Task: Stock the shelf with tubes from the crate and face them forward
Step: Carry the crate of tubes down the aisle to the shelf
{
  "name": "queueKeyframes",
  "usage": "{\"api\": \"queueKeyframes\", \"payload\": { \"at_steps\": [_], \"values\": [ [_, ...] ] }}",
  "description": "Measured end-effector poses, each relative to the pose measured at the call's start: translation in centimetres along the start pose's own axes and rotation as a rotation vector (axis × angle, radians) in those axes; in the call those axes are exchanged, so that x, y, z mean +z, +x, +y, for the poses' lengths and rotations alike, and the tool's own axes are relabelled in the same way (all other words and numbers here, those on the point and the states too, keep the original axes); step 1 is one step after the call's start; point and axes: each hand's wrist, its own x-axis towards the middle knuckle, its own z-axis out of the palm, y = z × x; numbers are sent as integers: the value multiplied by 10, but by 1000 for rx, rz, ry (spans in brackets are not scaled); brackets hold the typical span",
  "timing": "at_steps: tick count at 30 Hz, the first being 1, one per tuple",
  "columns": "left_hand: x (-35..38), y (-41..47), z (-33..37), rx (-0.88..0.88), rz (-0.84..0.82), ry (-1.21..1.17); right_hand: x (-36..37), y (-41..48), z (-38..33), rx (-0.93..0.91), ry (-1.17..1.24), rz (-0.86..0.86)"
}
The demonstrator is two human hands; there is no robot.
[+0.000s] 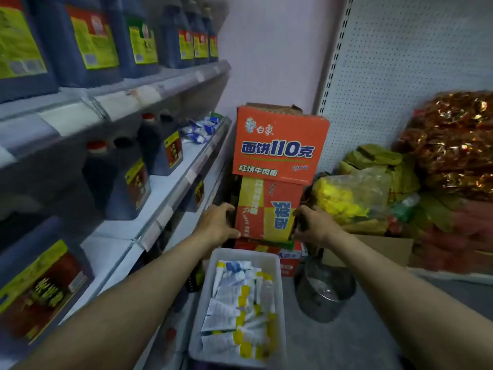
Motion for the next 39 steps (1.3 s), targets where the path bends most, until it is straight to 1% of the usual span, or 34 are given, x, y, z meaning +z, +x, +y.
{"api": "queueKeyframes", "payload": {
  "at_steps": [2, 4, 7, 9, 12, 15, 18, 21, 25, 27, 29, 30, 33, 39],
  "values": [
    [7, 32, -17, -40, -11, -6, 16, 33, 2, 32, 13, -39],
    [21, 57, -37, -115, -64, -12, 39, 57, 9, 67, 36, -127],
    [51, 88, -66, -198, -143, -35, 81, 89, 23, 100, 118, -193],
    [72, 103, -85, -250, -155, -49, 111, 107, 33, 119, 167, -257],
    [108, 117, -117, -382, -193, -123, 160, 129, 52, 236, 265, -374],
    [150, 123, -151, -538, -219, -249, 215, 144, 73, 423, 482, -427],
    [190, 127, -178, -701, -207, -360, 266, 152, 95, 576, 627, -435],
    [220, 128, -197, -845, -164, -430, 306, 151, 111, 686, 722, -477],
    [247, 121, -217, -923, -115, -497, 350, 143, 132, 798, 832, -450],
    [256, 117, -225, -964, -119, -500, 365, 140, 137, 840, 947, -464],
    [266, 115, -234, -993, -111, -488, 376, 137, 138, 928, 1067, -473],
    [269, 115, -236, -1010, -94, -483, 381, 136, 139, 936, 1103, -468],
    [276, 117, -244, -1017, -77, -496, 395, 133, 142, 904, 1111, -414],
    [274, 121, -266, -1055, -167, -597, 401, 126, 138, 953, 1232, -339]
  ]
}}
